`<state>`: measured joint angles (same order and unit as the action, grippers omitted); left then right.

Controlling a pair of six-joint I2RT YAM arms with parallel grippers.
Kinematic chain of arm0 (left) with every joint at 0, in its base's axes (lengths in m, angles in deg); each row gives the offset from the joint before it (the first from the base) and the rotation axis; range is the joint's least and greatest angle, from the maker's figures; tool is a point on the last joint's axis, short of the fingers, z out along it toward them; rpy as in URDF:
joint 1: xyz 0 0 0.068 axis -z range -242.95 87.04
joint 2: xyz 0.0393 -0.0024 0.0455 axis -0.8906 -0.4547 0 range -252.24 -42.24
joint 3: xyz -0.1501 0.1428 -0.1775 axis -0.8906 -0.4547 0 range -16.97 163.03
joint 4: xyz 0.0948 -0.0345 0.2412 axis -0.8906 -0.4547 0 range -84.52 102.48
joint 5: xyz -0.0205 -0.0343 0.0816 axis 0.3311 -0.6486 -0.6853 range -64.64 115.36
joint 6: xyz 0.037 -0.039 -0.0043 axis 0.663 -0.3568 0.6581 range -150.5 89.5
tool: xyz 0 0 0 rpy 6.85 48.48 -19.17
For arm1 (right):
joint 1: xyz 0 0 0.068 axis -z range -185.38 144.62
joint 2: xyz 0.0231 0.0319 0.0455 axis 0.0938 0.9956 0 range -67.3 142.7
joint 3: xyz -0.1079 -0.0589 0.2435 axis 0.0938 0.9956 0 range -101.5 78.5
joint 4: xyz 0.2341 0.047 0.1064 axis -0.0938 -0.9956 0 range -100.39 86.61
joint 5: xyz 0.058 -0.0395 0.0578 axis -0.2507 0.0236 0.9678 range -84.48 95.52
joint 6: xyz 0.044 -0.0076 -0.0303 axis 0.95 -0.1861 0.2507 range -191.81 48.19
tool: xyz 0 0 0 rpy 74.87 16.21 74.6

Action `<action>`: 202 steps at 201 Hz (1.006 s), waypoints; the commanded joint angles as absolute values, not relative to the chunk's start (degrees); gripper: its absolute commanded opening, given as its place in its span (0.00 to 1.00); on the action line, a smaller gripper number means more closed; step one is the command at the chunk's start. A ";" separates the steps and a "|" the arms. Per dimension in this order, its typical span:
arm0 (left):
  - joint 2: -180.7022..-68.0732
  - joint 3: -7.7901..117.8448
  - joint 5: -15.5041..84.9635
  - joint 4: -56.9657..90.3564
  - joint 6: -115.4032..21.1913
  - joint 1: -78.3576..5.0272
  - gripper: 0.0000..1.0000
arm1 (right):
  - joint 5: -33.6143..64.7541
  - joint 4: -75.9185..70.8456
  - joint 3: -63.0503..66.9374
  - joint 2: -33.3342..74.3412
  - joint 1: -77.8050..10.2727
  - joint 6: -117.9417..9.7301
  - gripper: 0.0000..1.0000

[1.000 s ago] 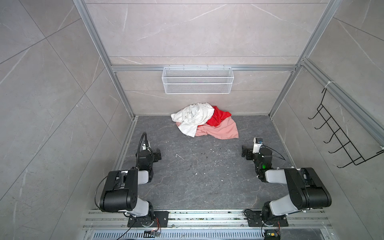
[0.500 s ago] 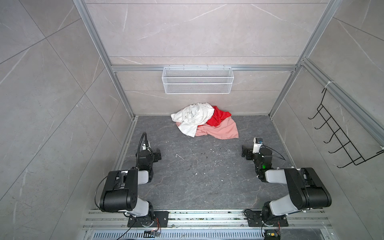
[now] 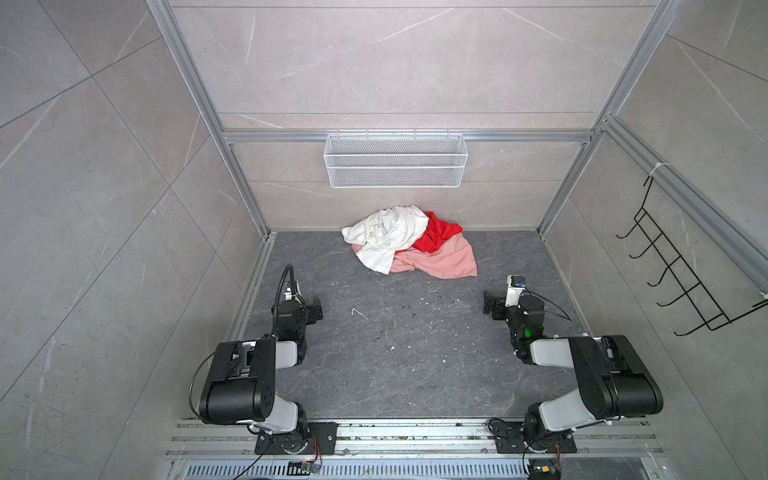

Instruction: Pick out a specific cloth from the pile

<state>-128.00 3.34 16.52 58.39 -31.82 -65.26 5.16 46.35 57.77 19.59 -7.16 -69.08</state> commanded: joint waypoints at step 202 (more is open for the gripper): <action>-129.50 39.24 25.04 16.90 -46.43 -56.72 0.95 | 16.03 2.02 21.35 22.75 -10.74 -46.36 1.00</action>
